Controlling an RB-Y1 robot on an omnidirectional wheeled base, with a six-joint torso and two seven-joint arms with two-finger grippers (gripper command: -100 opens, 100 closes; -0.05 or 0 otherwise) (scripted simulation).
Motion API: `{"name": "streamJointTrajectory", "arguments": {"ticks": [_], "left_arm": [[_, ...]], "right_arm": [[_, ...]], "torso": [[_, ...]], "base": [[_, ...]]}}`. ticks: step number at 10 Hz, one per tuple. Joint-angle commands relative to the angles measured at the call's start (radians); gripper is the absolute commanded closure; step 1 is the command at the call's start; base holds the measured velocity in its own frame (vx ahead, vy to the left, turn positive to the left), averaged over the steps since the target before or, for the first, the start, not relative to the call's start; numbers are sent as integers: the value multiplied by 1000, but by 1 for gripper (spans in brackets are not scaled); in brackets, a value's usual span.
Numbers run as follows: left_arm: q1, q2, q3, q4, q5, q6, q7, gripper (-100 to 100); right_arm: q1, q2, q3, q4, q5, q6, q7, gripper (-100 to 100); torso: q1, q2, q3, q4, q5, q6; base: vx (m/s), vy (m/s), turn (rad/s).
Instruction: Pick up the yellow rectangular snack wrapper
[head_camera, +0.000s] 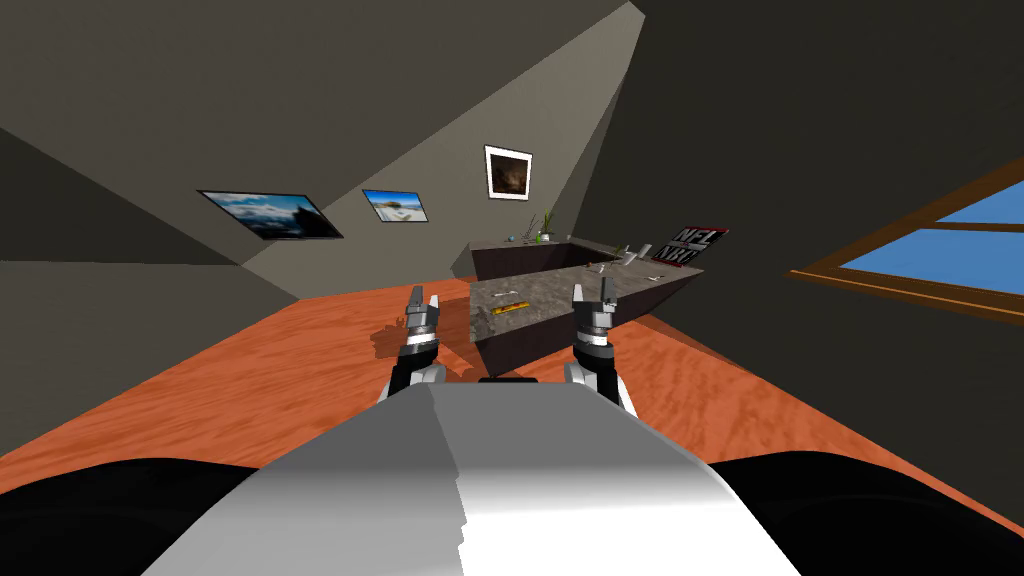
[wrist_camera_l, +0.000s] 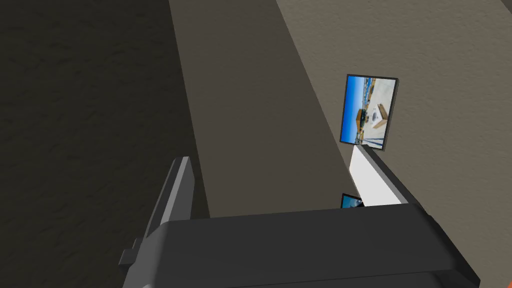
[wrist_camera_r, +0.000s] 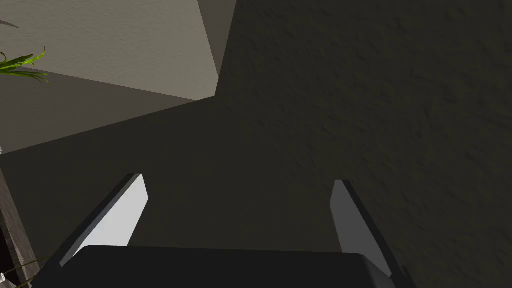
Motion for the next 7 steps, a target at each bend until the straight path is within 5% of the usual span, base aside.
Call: {"name": "streamJointTrajectory", "arguments": {"ticks": [1,7], "left_arm": [[-12,42,7,1,8,11,9,-100],[-133,212,74,11,78,137,96,-100]], "right_arm": [[0,0,0,0,0,0,0,0],[0,0,0,0,0,0,0,0]], "torso": [[0,0,0,0,0,0],[-6,2,1,0,-1,0]], "base": [[-15,-23,-11],[-37,-87,-33]]}}
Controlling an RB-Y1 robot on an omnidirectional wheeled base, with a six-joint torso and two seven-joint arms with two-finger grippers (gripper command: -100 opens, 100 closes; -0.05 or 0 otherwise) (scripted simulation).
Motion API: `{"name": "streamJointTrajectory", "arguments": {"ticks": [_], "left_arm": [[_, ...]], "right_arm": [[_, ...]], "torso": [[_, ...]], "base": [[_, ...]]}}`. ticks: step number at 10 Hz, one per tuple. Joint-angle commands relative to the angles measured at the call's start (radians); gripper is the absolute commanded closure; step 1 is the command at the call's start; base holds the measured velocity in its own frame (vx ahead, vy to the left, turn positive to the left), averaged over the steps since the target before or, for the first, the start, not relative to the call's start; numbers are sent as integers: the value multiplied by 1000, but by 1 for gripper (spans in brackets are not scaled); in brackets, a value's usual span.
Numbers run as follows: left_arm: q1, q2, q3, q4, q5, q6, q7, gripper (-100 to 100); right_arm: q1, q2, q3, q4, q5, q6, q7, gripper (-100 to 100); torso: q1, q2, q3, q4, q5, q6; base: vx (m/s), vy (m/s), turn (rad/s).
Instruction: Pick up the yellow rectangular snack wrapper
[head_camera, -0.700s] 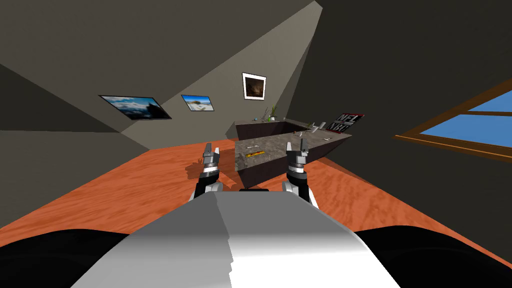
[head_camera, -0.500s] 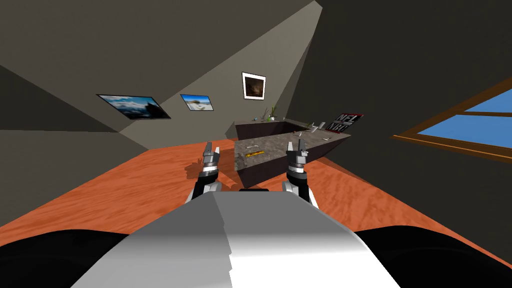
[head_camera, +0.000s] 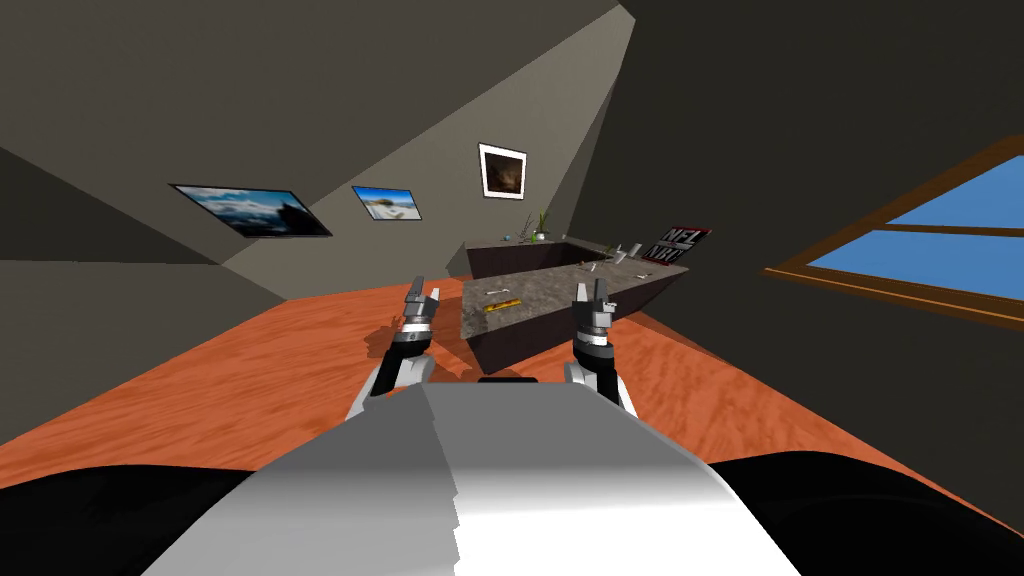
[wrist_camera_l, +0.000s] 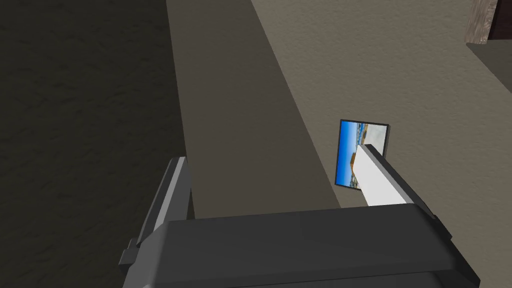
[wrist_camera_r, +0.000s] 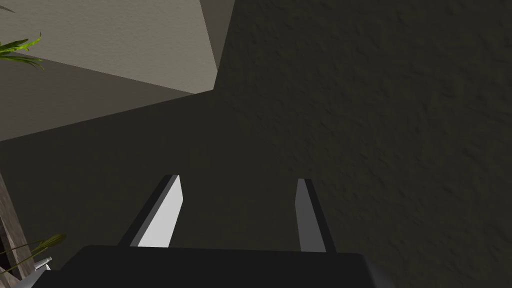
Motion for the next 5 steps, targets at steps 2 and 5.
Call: {"name": "streamJointTrajectory", "arguments": {"ticks": [2,5], "left_arm": [[-45,39,25,4,25,61,34,-100],[-110,82,62,17,58,144,80,-100]], "right_arm": [[0,0,0,0,0,0,0,0],[0,0,0,0,0,0,0,0]], "torso": [[-2,-1,0,0,0,0],[0,-1,-1,0,0,0]], "base": [[-29,-116,-42],[-28,-93,-58]]}}
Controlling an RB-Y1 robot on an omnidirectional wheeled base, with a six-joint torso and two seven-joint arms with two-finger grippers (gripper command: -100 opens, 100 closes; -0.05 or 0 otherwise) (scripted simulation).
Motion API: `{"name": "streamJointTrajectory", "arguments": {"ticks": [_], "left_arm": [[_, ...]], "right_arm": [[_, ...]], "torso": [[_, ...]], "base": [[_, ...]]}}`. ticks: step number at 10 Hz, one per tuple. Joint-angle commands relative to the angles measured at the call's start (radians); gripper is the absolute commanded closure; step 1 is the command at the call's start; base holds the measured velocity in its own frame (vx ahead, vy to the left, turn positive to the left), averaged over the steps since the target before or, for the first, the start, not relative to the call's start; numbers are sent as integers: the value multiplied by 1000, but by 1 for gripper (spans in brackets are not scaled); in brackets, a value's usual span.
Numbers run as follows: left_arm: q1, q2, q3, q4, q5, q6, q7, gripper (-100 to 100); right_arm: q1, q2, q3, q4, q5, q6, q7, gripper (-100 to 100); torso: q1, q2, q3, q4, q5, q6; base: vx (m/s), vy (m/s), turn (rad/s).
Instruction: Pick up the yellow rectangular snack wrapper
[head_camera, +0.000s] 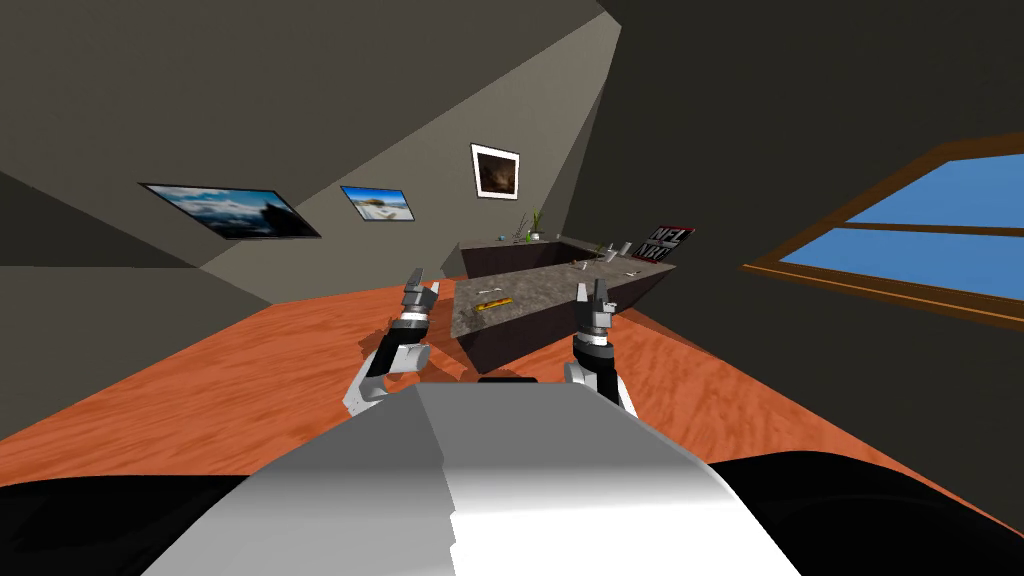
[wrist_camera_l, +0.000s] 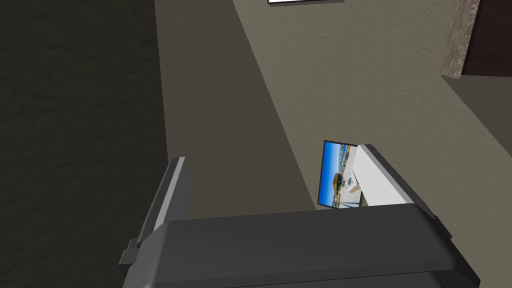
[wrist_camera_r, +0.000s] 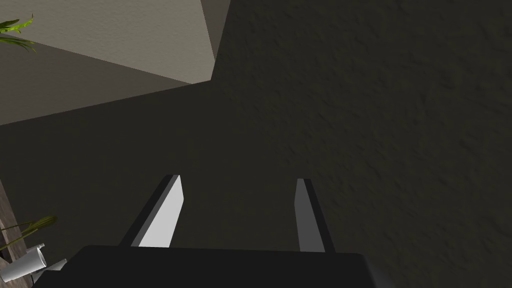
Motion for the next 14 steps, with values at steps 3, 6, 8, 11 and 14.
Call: {"name": "streamJointTrajectory", "arguments": {"ticks": [3,6,8,11,14], "left_arm": [[-69,42,44,20,37,97,55,-100],[-106,57,65,32,52,162,80,-100],[-142,71,86,46,67,221,105,-100],[-216,95,128,79,94,314,154,-100],[-253,105,149,99,106,388,178,-100]], "right_arm": [[0,0,0,0,0,0,0,0],[0,0,0,0,0,0,0,0],[0,0,0,0,0,0,0,0],[0,0,0,0,0,0,0,0],[0,0,0,0,0,0,0,0]], "torso": [[2,0,0,0,0,0],[1,-1,-1,0,0,0],[1,0,0,0,0,0],[2,-1,0,0,0,0],[4,-1,0,0,1,0]], "base": [[-20,-67,-56],[-4,-72,-49],[-28,-64,-70],[-9,-73,-80],[-8,-49,-45]]}}
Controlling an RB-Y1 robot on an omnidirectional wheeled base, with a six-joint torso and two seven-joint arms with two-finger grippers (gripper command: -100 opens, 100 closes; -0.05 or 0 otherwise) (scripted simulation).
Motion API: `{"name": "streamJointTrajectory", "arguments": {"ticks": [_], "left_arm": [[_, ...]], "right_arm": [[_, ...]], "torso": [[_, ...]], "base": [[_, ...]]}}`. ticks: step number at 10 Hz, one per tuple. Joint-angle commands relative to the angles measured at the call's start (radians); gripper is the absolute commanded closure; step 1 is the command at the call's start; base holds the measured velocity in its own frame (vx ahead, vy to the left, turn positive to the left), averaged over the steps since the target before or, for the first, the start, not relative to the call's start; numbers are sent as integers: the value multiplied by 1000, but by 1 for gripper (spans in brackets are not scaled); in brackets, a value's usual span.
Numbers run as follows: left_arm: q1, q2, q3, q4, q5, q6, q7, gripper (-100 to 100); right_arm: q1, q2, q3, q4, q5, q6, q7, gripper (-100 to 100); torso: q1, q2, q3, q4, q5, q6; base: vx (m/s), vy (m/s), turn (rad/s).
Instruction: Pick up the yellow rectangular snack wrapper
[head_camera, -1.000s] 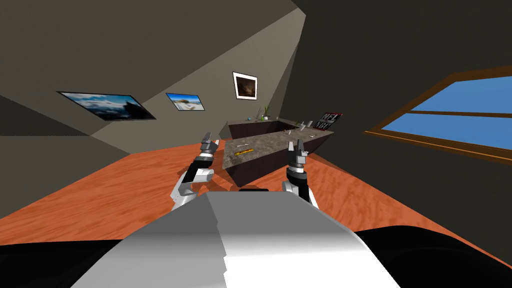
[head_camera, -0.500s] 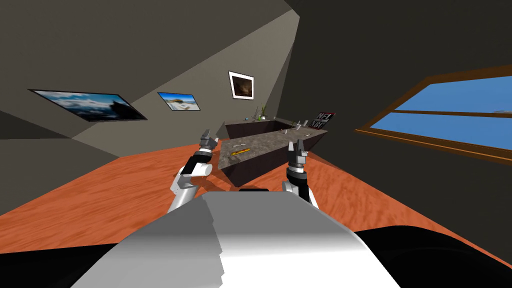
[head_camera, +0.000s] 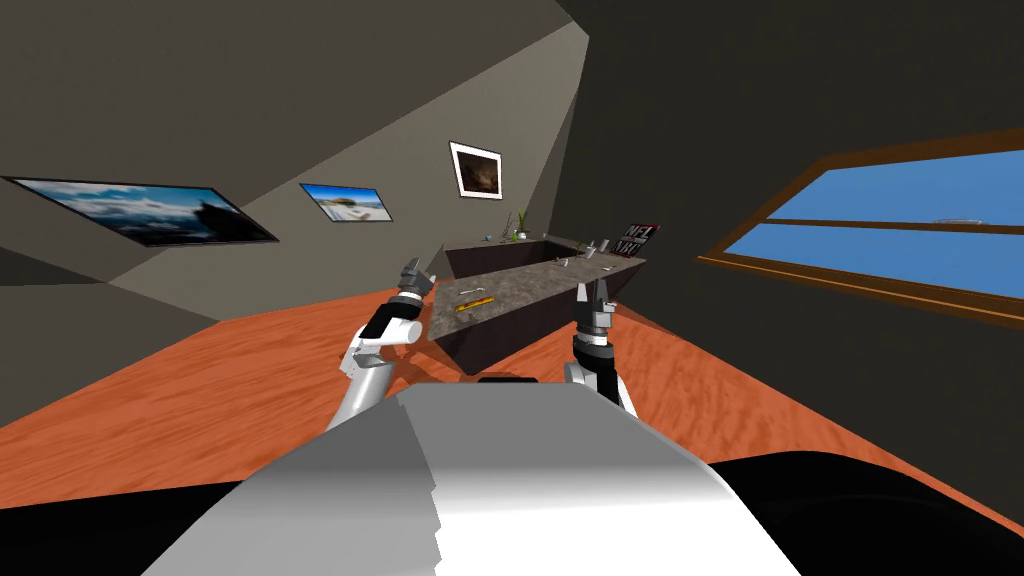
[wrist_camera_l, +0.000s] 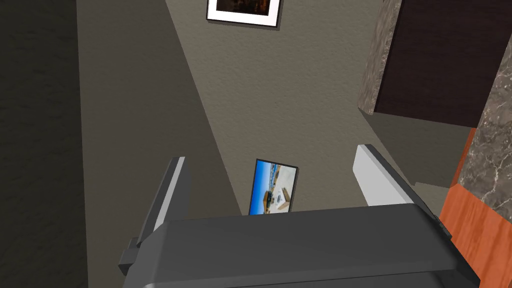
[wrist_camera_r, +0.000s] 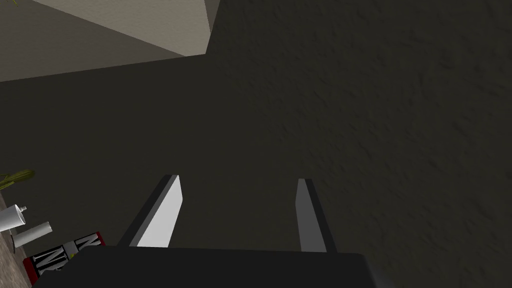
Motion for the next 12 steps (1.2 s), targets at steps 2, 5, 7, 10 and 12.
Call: {"name": "streamJointTrajectory", "arguments": {"ticks": [2,5,7,10,12], "left_arm": [[-15,3,11,2,5,61,13,-100],[-51,11,31,23,15,134,36,-100],[-86,18,52,46,24,195,58,-100],[-120,24,72,71,31,275,79,-100],[-153,29,91,98,36,325,98,-100]], "right_arm": [[0,0,0,0,0,0,0,0],[0,0,0,0,0,0,0,0],[0,0,0,0,0,0,0,0],[0,0,0,0,0,0,0,0],[0,0,0,0,0,0,0,0]], "torso": [[0,0,0,0,0,0],[0,0,0,0,0,0],[0,-1,0,0,0,0],[1,-1,0,0,0,0],[2,0,0,0,0,-1]], "base": [[-8,-35,-29],[-2,-42,-57],[-4,-47,-93],[1,-33,-60],[1,-31,-68]]}}
